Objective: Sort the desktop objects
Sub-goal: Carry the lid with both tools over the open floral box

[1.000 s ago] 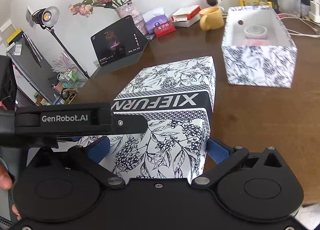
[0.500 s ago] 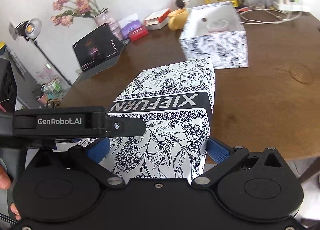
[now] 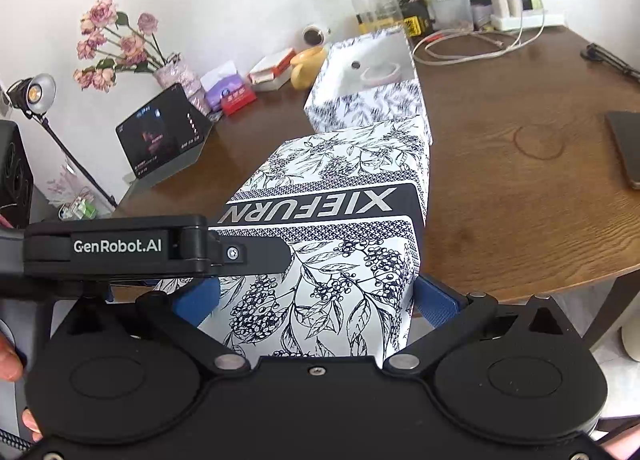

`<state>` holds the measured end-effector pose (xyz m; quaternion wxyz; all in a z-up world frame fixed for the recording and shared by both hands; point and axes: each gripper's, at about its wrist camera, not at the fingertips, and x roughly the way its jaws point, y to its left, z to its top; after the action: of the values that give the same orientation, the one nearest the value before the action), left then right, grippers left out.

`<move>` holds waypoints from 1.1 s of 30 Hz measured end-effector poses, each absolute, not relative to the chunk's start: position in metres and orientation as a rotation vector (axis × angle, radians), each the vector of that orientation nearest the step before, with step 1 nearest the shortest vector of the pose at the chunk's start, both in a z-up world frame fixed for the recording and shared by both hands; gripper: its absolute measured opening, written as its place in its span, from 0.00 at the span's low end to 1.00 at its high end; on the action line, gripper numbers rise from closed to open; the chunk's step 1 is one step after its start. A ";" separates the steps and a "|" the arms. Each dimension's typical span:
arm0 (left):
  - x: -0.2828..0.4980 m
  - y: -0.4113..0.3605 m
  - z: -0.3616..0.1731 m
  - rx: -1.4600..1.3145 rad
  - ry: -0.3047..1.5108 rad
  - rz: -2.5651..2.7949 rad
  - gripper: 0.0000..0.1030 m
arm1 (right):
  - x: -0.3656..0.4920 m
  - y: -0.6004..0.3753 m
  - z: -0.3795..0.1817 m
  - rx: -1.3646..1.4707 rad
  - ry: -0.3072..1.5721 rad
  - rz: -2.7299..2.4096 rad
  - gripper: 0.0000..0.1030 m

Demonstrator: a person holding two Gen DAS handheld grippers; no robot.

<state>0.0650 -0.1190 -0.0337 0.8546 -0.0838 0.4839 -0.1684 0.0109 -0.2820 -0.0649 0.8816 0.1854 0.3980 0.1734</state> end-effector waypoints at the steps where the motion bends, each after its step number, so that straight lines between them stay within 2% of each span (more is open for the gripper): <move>1: 0.065 -0.120 -0.031 -0.175 1.007 -0.357 1.00 | 0.011 -0.283 -0.063 0.382 0.817 0.360 1.00; 18: 0.116 -0.131 0.009 -0.225 0.831 -0.340 0.99 | 0.082 -0.260 -0.022 0.298 0.672 0.411 1.00; 26: 0.190 -0.145 0.011 -0.256 0.796 -0.319 0.99 | 0.173 -0.246 -0.023 0.260 0.651 0.432 1.00; 33: 0.274 -0.167 0.000 -0.268 0.791 -0.305 0.99 | 0.257 -0.219 -0.047 0.258 0.657 0.452 1.00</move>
<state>0.2736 -0.1667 0.0000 0.9027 -0.1298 0.3826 -0.1477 0.2573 -0.2190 -0.0472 0.9135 0.1252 0.3191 0.2193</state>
